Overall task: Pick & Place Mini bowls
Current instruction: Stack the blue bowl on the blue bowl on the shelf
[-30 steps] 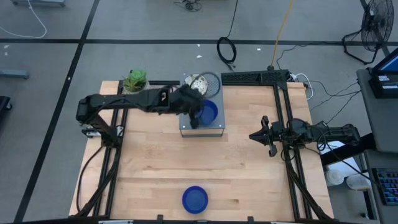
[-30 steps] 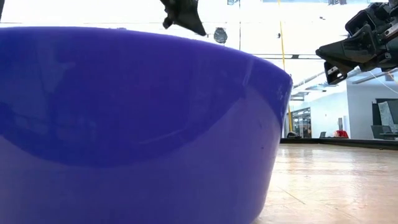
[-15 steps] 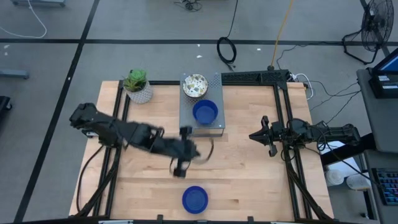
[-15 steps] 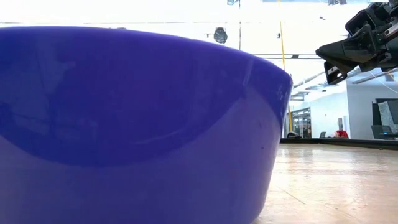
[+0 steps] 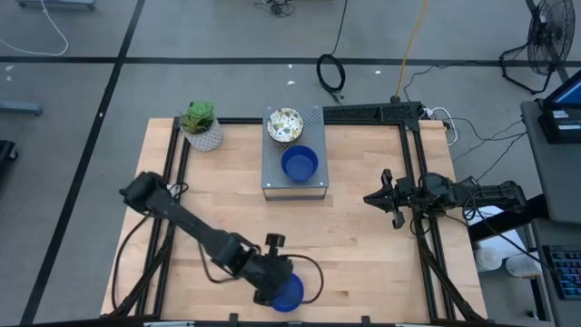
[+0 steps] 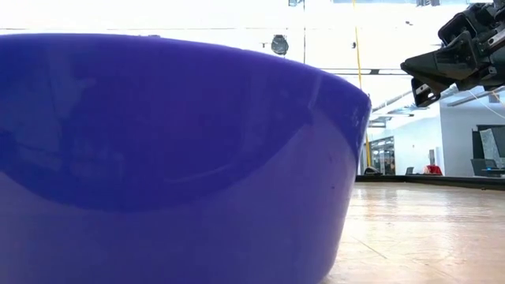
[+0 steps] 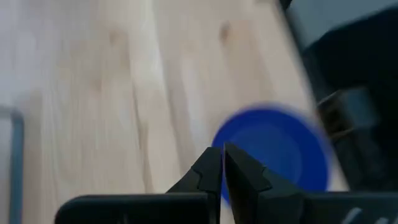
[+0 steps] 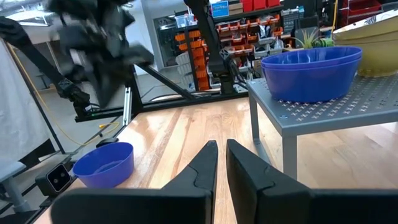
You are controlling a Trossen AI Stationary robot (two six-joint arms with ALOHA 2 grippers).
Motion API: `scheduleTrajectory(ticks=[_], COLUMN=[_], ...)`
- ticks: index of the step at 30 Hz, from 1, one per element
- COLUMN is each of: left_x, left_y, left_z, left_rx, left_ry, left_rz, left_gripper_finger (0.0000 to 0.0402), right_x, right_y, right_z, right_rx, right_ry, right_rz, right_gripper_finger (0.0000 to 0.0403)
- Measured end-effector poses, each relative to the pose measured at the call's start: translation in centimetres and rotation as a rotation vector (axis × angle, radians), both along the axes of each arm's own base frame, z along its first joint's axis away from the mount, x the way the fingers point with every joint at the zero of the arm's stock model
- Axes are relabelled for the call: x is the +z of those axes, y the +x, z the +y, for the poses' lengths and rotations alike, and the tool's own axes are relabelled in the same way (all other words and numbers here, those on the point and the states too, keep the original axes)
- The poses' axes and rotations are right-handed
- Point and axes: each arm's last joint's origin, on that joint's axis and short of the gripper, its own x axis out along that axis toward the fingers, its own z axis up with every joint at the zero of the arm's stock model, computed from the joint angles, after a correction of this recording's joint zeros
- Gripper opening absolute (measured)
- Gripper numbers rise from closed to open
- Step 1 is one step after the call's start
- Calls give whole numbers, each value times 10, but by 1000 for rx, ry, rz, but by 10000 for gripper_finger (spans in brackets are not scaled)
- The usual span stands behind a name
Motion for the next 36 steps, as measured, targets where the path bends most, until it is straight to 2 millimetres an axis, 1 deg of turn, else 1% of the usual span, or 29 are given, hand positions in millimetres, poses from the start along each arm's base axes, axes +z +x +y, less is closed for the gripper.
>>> scheduleTrajectory(ticks=[3,7,12,18,22,25,32,36], left_x=[-25,-50,-64,-74,-80,-84,-86,-90], left_y=[5,9,11,14,17,18,19,20], left_z=[2,4,-3,-4,-3,-2,2,7], left_rx=[67,126,17,11,34,51,81,129], left_ry=[31,49,4,-10,22,27,37,34], left_rz=[103,205,285,305,295,307,318,344], left_gripper_finger=[37,82,139,180,190,190,175,163], right_x=[0,0,0,0,-1,-1,-1,-1], right_y=[0,0,0,1,1,1,1,1], right_z=[0,0,0,0,0,0,0,0], right_rx=[0,0,0,0,0,0,0,0], right_ry=[0,0,0,0,0,0,0,0], right_rz=[-1,0,4,6,10,8,9,8], right_gripper_finger=[20,20,20,20,20,20,20,20])
